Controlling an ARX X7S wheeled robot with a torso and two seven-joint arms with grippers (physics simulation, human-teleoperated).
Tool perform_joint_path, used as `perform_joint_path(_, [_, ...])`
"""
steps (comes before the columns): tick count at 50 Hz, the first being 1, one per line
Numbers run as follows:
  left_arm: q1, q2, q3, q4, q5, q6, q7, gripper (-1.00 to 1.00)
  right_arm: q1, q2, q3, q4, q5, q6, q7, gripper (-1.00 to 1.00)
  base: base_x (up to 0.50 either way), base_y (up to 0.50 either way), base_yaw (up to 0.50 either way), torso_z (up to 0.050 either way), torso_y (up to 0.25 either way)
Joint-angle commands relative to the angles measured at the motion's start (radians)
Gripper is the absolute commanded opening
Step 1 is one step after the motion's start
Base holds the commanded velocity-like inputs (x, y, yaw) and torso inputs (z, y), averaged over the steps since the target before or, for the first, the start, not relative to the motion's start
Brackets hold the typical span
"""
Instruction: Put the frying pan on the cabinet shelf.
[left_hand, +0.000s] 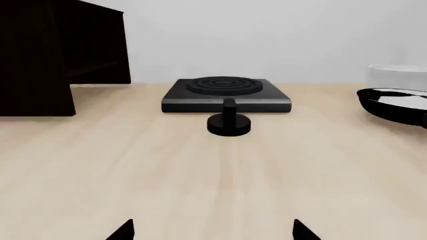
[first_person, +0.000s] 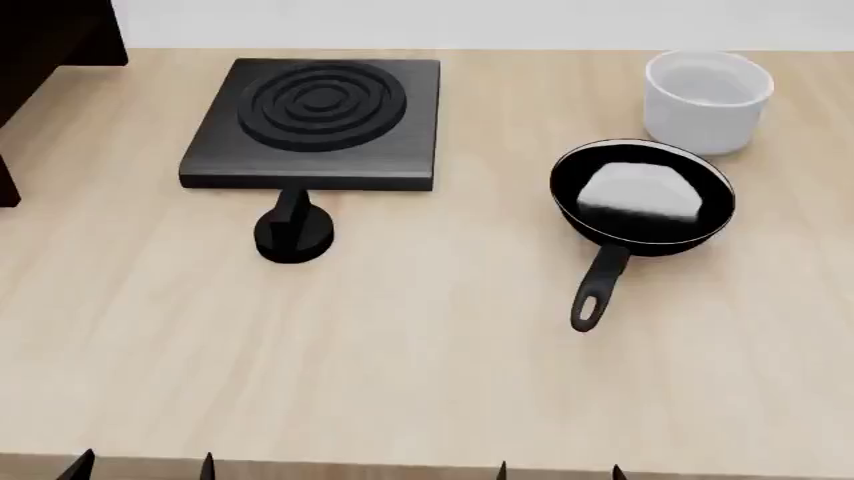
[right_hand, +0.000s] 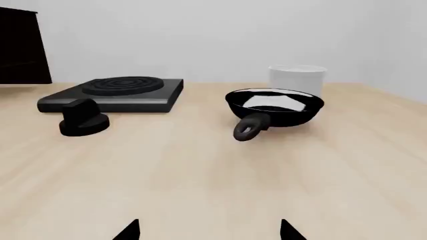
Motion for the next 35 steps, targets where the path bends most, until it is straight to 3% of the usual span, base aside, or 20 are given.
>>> perform_joint_path(1, [-0.004,-0.015,0.018,-0.011,-0.015,0.008,-0.018,1.0,0.0,0.013,-0.018,0.001,0.013,0.0,0.018,1.0,0.0,0.0,0.0,0.0,0.0])
perform_joint_path(32, [-0.01,-0.07,0.076,0.002,-0.114,-0.019,-0.093,1.0,-0.007,0.069,-0.063,-0.044,0.092,-0.017,0.122,1.0,0.0,0.0,0.0,0.0,0.0])
perform_joint_path(35, [-0.011,-0.073,0.079,-0.007,-0.123,-0.01,-0.094,1.0,-0.006,0.072,-0.067,-0.04,0.09,-0.024,0.13,1.0,0.04,0.49,0.0,0.0,0.0])
